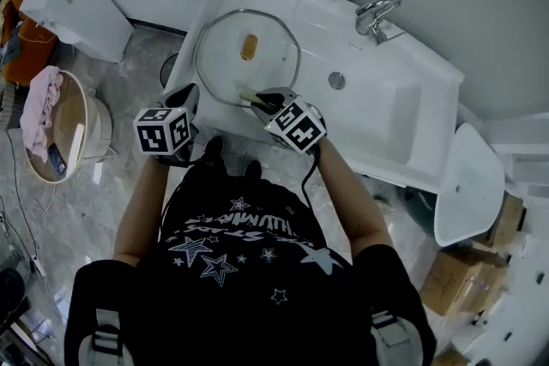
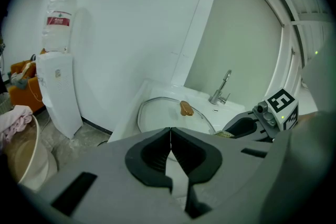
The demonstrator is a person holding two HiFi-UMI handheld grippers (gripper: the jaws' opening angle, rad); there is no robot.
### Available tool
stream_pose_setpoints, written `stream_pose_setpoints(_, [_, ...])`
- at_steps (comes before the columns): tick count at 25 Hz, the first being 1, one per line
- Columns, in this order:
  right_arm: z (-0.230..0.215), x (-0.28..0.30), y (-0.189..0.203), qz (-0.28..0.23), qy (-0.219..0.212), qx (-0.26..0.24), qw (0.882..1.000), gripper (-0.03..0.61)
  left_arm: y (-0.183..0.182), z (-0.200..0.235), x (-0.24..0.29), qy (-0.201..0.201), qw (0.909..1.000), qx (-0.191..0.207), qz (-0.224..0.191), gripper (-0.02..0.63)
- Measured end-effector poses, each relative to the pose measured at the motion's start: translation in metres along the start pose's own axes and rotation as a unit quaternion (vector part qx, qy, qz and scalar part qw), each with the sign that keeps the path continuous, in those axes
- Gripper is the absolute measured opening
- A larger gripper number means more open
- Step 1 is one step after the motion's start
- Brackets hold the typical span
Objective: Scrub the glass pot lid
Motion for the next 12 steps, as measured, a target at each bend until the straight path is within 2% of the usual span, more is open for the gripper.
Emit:
stream_pose_setpoints(5, [0.002, -0.002, -0.001, -0.003, -0.005, -0.013, 1.000, 0.075, 0.009, -0.003, -0.012, -0.016, 0.9998, -0.009, -0.005, 0.010])
stream_pose_setpoints(12, [-0.019, -0.016, -0.006, -0.031, 0.024, 0.028, 0.999, 0.072, 0.008, -0.001, -0.004, -0.019, 0.9997, -0.014, -0.003, 0.010])
Point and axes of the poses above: the fingertips, and each gripper's own axes: x forward along the fingers, z to its left, y out of its underside, the point moved 8 cm from there along -x, backward along the fingers, and after that the axes turned 4 degrees about -z, right-handed, at the moved point
